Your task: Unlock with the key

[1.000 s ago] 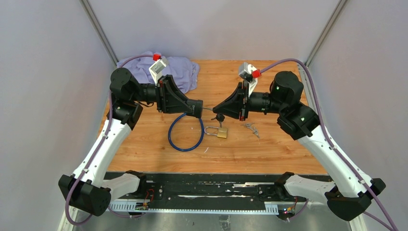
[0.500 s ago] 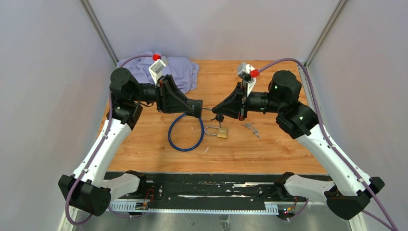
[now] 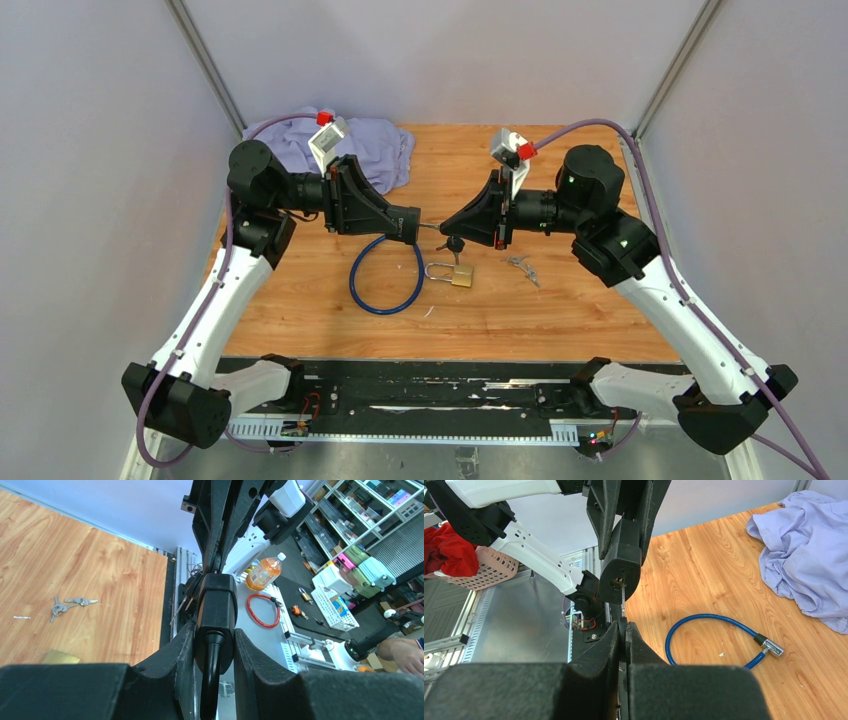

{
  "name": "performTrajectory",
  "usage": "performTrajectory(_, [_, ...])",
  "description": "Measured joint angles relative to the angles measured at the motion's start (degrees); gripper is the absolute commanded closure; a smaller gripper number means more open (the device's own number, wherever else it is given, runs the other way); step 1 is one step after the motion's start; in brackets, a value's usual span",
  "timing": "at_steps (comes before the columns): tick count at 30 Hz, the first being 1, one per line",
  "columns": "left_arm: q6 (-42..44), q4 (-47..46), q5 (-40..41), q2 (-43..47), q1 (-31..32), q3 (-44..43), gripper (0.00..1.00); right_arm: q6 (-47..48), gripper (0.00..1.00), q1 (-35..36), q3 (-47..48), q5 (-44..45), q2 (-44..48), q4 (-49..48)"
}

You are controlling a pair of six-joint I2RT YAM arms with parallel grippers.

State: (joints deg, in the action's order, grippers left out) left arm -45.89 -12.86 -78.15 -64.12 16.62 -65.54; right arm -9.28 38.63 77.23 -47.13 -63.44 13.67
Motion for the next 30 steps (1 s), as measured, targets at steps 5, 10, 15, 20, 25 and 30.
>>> performTrajectory(5, [0.0,0.0,-0.2,0.0,-0.1,0.0,1.0,-0.1,0.99,0.0,0.0,0.0,-0.2,0.0])
performTrajectory(10, [0.3,0.0,-0.8,-0.1,-0.3,0.0,1.0,-0.5,0.99,0.5,0.0,0.2,-0.3,-0.1])
performTrajectory(15, [1.1,-0.2,-1.4,-0.1,-0.5,0.1,1.0,-2.2,0.99,1.4,0.0,0.0,-1.1,-1.2])
performTrajectory(20, [1.4,-0.3,-1.9,-0.1,-0.5,0.1,1.0,-4.1,0.99,1.7,-1.5,0.1,-0.5,-3.1])
performTrajectory(25, [1.2,-0.4,-2.4,-0.1,-0.7,0.0,1.0,-4.9,0.99,2.9,-2.1,1.6,-0.2,-4.4])
performTrajectory(30, [1.6,-0.6,-1.5,0.3,-0.9,0.0,0.99,-4.6,0.99,4.6,-2.1,5.1,0.0,-4.4])
